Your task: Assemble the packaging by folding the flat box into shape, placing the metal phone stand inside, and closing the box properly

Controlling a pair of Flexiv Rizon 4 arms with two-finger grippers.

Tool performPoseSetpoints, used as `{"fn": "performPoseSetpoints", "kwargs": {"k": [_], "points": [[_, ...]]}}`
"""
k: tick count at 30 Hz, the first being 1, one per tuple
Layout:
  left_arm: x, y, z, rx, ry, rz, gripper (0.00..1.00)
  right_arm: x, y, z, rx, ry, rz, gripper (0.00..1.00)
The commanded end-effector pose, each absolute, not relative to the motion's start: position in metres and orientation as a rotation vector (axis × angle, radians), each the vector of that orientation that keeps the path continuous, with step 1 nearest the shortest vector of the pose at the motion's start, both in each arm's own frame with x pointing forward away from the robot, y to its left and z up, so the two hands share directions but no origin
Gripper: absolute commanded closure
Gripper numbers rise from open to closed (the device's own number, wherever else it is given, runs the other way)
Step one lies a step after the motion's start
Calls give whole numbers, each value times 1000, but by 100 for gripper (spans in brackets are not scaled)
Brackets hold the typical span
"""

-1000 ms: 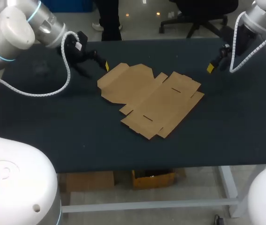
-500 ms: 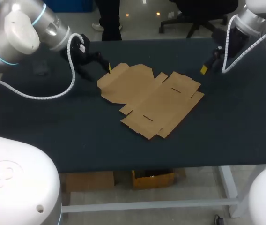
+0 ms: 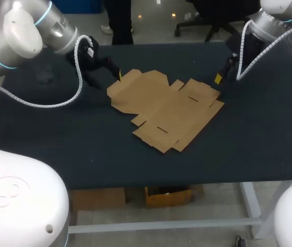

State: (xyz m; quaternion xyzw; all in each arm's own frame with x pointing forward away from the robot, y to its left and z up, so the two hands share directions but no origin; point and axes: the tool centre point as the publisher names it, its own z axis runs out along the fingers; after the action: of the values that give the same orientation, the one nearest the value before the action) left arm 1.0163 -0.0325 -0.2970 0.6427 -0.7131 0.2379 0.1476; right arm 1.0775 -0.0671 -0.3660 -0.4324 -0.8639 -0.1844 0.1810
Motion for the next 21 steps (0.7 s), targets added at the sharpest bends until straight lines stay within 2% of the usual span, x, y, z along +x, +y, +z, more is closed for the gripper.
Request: {"fn": "performPoseSetpoints", "kwargs": {"k": [1, 2, 6, 14, 21], "points": [[1009, -31, -293, 1861, -2056, 691, 0, 1098, -61, -377, -1123, -2338, -453, 1], [1008, -31, -292, 1863, -2057, 692, 0, 1099, -59, -379, -1110, -2338, -453, 6], [1005, -29, -291, 1875, -2061, 692, 0, 1105, -55, -383, -1084, -2337, -443, 0], [1003, -26, -291, 1906, -2048, 691, 0, 1113, -42, -392, -1050, -2274, -378, 1], [1004, -25, -292, 1915, -2044, 685, 0, 1114, -39, -396, -1027, -2245, -393, 13]]}}
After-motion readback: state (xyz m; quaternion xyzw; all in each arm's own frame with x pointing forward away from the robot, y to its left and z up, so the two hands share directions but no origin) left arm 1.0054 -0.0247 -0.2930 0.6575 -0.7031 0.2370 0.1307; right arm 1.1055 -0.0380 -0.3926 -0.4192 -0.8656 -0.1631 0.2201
